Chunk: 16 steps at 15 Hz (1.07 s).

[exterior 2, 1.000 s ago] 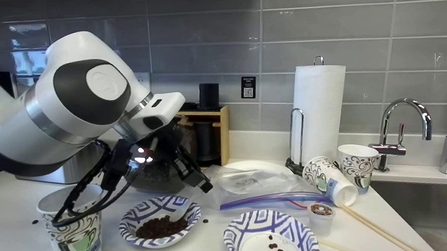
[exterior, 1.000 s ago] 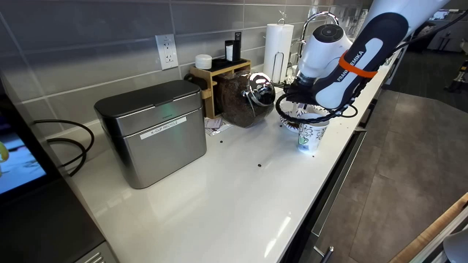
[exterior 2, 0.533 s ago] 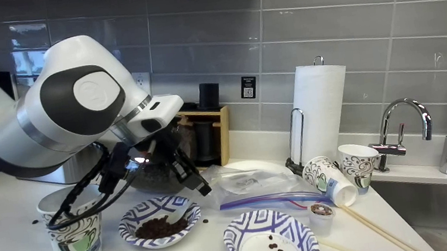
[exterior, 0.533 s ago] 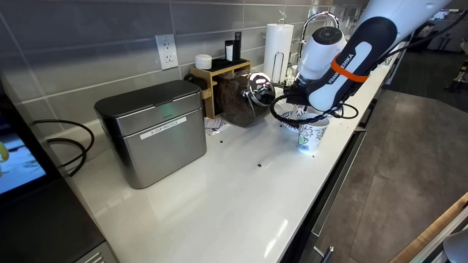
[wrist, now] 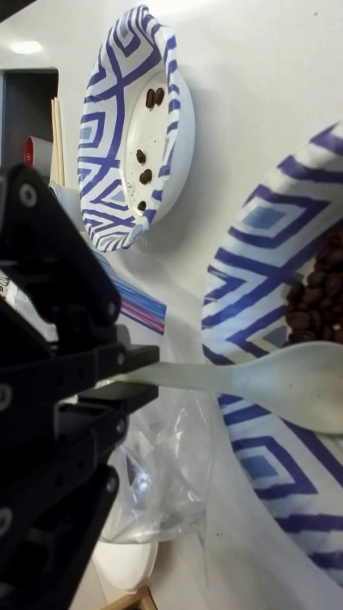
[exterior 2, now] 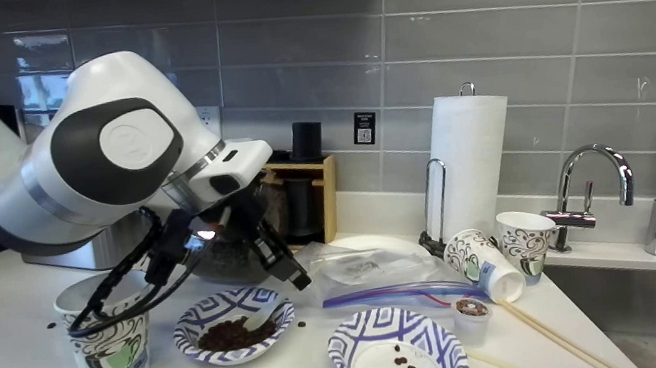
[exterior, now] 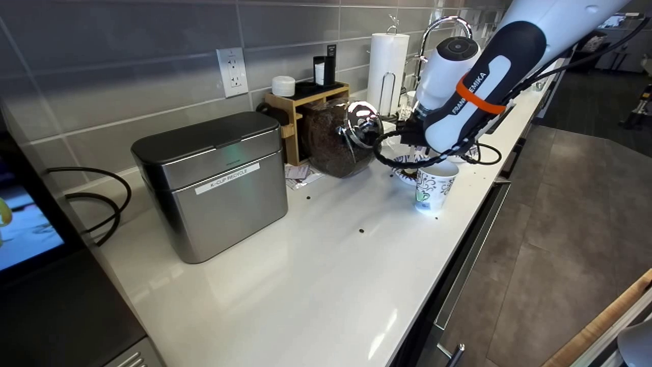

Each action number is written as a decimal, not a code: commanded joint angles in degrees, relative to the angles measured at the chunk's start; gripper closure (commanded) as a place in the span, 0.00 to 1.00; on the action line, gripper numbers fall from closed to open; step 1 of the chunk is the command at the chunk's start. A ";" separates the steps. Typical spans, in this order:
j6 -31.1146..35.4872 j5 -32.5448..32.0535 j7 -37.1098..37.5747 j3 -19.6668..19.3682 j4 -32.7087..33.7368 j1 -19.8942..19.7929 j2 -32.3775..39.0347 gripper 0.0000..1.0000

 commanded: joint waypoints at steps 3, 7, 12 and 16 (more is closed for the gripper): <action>-4.09 3.06 -3.99 1.19 -0.41 -0.24 -1.82 0.97; -5.43 3.09 -4.73 1.40 -0.36 -0.49 -2.83 0.97; -7.48 2.62 -5.15 2.42 -0.24 -1.46 -5.01 0.97; -8.60 2.18 -5.23 3.87 -0.25 -2.69 -7.02 0.97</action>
